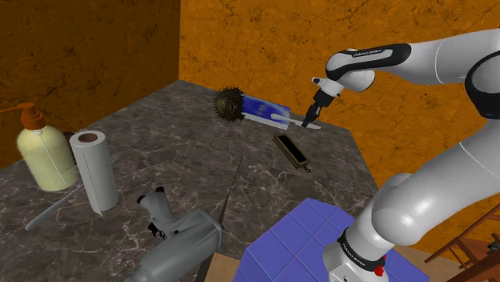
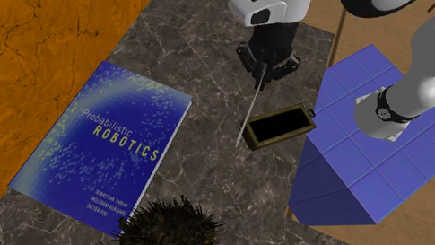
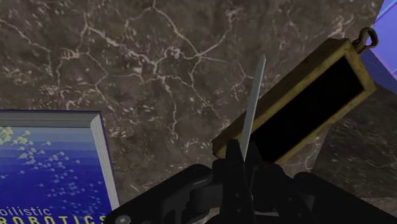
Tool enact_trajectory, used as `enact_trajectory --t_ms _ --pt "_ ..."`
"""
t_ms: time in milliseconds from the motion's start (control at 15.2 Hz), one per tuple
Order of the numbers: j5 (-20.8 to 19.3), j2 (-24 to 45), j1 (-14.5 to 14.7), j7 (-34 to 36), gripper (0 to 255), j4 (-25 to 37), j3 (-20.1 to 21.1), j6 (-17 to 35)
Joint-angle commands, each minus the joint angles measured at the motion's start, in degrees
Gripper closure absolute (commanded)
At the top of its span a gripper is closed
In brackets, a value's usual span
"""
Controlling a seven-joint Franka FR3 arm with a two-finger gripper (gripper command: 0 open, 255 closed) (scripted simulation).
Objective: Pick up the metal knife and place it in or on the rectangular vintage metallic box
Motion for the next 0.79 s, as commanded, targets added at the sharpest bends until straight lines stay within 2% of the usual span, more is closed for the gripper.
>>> enact_trajectory --t_ms 0,330,726 --pt "-2.6 -5.3 -0.8 2.9 255 -4.6 1.9 0.4" --pt "-6.7 -17.7 -3.9 8.8 255 -15.2 7.0 -0.4" --pt "-6.5 -16.4 -3.8 7.7 255 -18.1 6.2 3.7"
